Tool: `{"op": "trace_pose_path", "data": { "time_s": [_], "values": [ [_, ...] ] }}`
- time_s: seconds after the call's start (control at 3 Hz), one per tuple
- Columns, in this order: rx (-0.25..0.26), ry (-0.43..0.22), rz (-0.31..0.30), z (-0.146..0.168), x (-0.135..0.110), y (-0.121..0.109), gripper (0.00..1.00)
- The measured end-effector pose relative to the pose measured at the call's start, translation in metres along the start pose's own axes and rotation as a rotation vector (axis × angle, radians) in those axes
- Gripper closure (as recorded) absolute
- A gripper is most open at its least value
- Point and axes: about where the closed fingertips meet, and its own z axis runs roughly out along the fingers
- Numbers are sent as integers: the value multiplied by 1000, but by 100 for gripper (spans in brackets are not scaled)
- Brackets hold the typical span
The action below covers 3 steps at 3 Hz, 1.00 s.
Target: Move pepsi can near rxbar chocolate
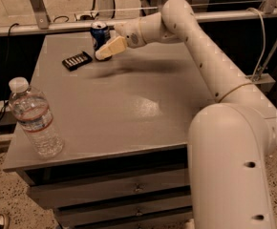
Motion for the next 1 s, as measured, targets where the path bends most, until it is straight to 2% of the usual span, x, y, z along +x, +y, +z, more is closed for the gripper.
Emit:
{"op": "trace_pose_path", "data": {
  "time_s": [0.33,0.67,1.0],
  "values": [
    [39,3,-20,-49,-6,12,0],
    [105,-5,-72,-121,-25,27,0],
    [198,-11,-98,-180,-35,38,0]
  ]
}}
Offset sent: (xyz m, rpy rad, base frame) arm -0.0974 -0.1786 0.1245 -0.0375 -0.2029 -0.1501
